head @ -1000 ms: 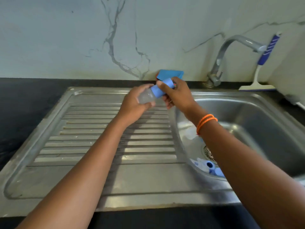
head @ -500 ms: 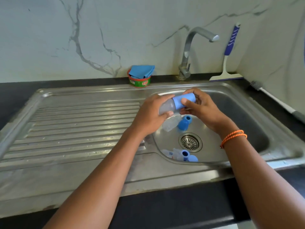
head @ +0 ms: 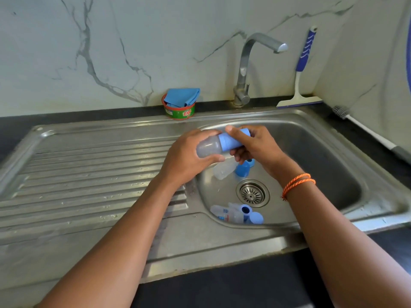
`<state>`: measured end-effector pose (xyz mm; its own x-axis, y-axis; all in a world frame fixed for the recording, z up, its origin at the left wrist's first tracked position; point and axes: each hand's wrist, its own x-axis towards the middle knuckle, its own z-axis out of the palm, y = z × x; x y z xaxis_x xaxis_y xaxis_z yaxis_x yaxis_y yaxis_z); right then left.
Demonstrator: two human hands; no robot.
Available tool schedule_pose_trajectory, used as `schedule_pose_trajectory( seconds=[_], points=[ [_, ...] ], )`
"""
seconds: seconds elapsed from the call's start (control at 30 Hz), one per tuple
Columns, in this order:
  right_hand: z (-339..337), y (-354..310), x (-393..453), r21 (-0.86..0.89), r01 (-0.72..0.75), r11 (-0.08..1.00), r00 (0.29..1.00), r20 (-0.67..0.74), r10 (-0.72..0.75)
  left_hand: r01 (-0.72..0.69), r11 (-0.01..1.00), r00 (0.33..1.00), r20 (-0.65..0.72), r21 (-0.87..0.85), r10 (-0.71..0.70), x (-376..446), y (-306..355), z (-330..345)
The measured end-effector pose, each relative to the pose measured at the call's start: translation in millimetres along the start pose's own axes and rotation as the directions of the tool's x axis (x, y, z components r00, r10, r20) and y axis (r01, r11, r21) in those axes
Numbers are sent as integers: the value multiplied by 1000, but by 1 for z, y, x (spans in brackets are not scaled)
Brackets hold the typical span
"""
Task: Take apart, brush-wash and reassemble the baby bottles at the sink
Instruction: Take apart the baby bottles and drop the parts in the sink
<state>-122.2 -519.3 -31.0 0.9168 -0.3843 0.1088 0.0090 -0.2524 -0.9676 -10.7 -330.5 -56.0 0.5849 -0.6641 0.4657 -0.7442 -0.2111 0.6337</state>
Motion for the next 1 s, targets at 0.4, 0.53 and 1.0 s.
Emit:
schedule_pose_trajectory(
  seconds=[0.4, 0.53, 1.0],
  points=[
    [-22, -5, -5, -41, 301, 953, 948, 120, -295, 112, 979, 992, -34, -169, -120, 0, 3, -2],
    [-20, -1, -5, -15, 210, 978, 975, 77, -209, 107, 984, 992, -47, -145, -115, 0, 3, 1],
    [-13, 21, 11, -334, -98, 937, 907, -418, -54, 133, 878, 932, -358, 460, 46, 6, 39, 1]
  ],
)
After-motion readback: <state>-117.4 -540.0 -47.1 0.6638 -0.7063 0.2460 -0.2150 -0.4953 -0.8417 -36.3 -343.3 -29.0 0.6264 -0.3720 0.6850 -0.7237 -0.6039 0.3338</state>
